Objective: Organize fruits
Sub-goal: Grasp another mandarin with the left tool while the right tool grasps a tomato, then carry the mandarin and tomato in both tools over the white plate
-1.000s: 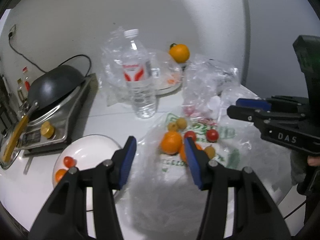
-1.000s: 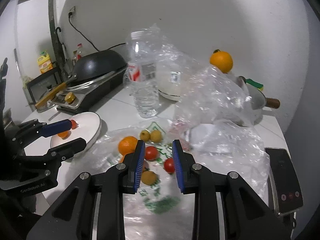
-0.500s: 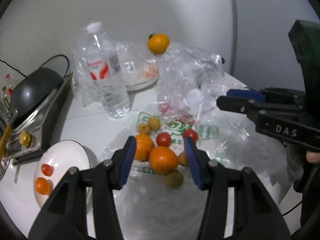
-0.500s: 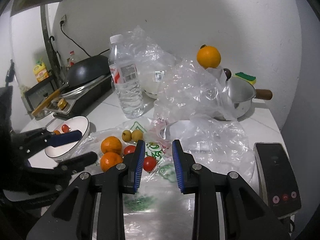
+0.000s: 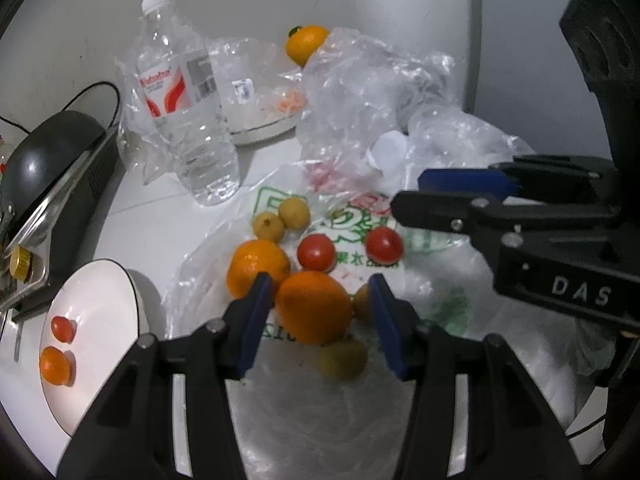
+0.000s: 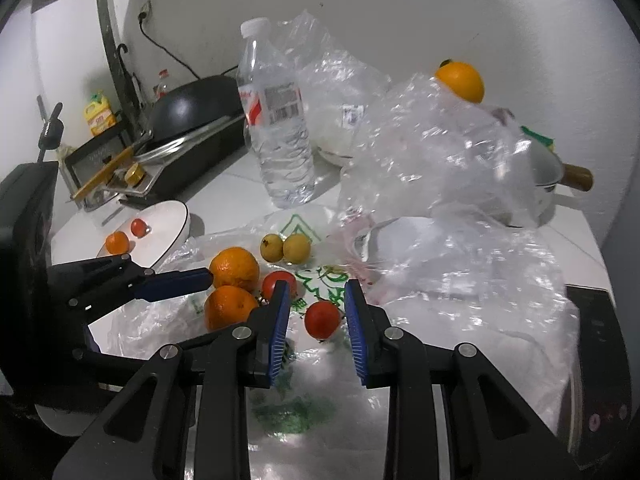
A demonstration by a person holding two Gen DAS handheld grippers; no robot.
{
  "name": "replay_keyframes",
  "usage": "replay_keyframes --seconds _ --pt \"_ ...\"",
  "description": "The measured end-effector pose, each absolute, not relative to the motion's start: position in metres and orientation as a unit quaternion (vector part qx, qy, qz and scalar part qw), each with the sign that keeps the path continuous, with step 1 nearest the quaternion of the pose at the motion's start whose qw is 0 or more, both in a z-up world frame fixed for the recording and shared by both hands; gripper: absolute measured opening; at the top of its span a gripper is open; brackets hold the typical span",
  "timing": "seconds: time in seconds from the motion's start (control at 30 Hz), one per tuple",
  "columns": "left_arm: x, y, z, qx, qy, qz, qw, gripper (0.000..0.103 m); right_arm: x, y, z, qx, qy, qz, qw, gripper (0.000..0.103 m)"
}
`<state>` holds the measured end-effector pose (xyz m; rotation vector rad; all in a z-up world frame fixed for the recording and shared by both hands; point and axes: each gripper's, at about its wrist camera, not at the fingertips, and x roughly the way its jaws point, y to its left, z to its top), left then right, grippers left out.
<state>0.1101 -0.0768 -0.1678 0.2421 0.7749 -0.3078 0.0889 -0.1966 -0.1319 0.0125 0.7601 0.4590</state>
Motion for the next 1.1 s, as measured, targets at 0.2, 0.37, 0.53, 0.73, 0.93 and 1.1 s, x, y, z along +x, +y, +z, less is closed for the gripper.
replay_keyframes --seconds 0.2,0.37,0.53,0.73,0.93,1.1 --pt "0.116 -0.077 -0.173 0.123 0.373 -0.155 0.906 0.05 0.096 -0.193 -0.143 0.0 0.391 0.222 0.893 0.03" --pt "0.117 -0.079 -0.173 0.124 0.37 -0.167 0.905 0.051 0.101 -0.19 -0.153 -0.008 0.413 0.219 0.884 0.03" --pt "0.12 -0.073 -0.172 0.118 0.382 -0.176 0.9 0.051 0.102 -0.187 -0.162 -0.016 0.429 0.215 0.877 0.03" --pt "0.117 -0.071 -0.172 0.115 0.385 -0.178 0.898 0.044 0.102 -0.183 -0.165 -0.03 0.43 0.21 0.878 0.027" --pt "0.119 -0.069 -0.173 0.111 0.377 -0.186 0.9 0.045 0.099 -0.184 -0.156 -0.024 0.415 0.209 0.885 0.027" --pt "0.124 -0.073 -0.174 0.118 0.375 -0.187 0.9 0.045 0.096 -0.184 -0.149 -0.022 0.405 0.209 0.89 0.027"
